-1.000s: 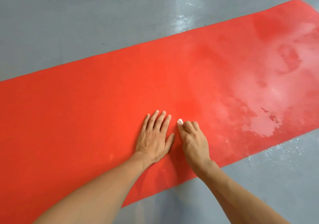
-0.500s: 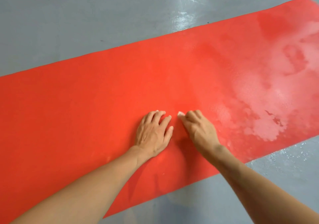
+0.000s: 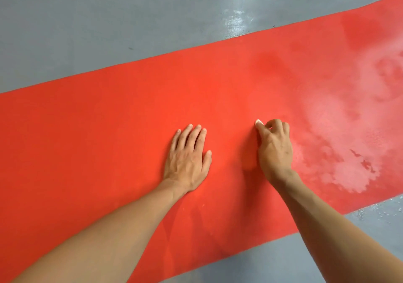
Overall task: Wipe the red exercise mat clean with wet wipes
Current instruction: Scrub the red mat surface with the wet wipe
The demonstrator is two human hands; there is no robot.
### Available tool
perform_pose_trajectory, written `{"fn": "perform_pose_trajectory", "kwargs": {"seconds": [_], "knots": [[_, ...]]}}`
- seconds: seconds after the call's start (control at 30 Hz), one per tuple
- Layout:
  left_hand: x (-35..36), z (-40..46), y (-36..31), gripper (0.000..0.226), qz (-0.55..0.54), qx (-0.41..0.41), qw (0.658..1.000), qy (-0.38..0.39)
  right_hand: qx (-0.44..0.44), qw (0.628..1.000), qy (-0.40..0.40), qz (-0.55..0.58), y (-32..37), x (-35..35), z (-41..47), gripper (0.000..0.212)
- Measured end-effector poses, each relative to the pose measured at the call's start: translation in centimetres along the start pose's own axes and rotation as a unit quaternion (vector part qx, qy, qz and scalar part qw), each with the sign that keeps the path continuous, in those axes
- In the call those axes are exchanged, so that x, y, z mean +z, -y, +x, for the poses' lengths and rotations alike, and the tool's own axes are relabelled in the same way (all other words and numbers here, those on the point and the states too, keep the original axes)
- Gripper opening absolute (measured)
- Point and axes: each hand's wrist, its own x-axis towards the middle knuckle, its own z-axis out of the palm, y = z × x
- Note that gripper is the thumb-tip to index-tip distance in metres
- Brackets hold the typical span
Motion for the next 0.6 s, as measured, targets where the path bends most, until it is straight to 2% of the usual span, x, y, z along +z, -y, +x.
{"fn": "perform_pose_trajectory", "kwargs": {"seconds": [0.03, 0.1, 0.2, 0.27, 0.3, 0.33, 0.43, 0.47, 0.53, 0.6], "knots": [[0.0, -0.1, -0.1, 0.065, 0.002, -0.002, 1.000, -0.001, 0.043, 0.999, -0.009, 0.001, 0.7, 0.1, 0.2, 0.043], [0.0, -0.1, -0.1, 0.065, 0.001, -0.002, 1.000, -0.001, 0.040, 0.999, -0.016, 0.020, 3.8, 0.7, -0.8, 0.046], [0.0, 0.0, 0.0, 0.064, -0.002, 0.000, 1.000, 0.000, -0.130, 0.990, 0.016, 0.050, 7.0, 1.1, -3.9, 0.043], [-0.1, -0.1, 0.0, 0.064, -0.004, -0.001, 1.000, 0.000, -0.231, 0.972, 0.027, 0.040, 5.7, 0.6, -3.0, 0.040], [-0.2, -0.1, 0.0, 0.064, -0.003, -0.002, 1.000, 0.001, -0.232, 0.972, 0.027, 0.025, 4.4, 0.4, -1.8, 0.037], [-0.2, -0.1, 0.0, 0.064, -0.002, -0.003, 1.000, 0.002, -0.197, 0.980, 0.026, 0.008, 3.0, 0.2, -0.4, 0.035], [-0.2, -0.1, 0.0, 0.065, 0.000, -0.003, 1.000, 0.008, 0.012, 1.000, -0.012, 0.019, 1.1, 0.2, 2.3, 0.031], [-0.2, -0.1, 0.0, 0.065, 0.000, -0.004, 1.000, 0.008, 0.045, 0.999, -0.020, 0.020, 2.3, 0.3, 1.9, 0.029], [-0.3, -0.1, -0.1, 0.065, 0.000, -0.004, 1.000, 0.011, -0.003, 0.999, -0.004, 0.034, 5.6, 0.8, -0.5, 0.028], [-0.3, -0.1, -0.1, 0.065, 0.001, -0.002, 1.000, 0.012, -0.148, 0.987, 0.033, 0.052, 7.1, 0.7, -3.0, 0.036]]}}
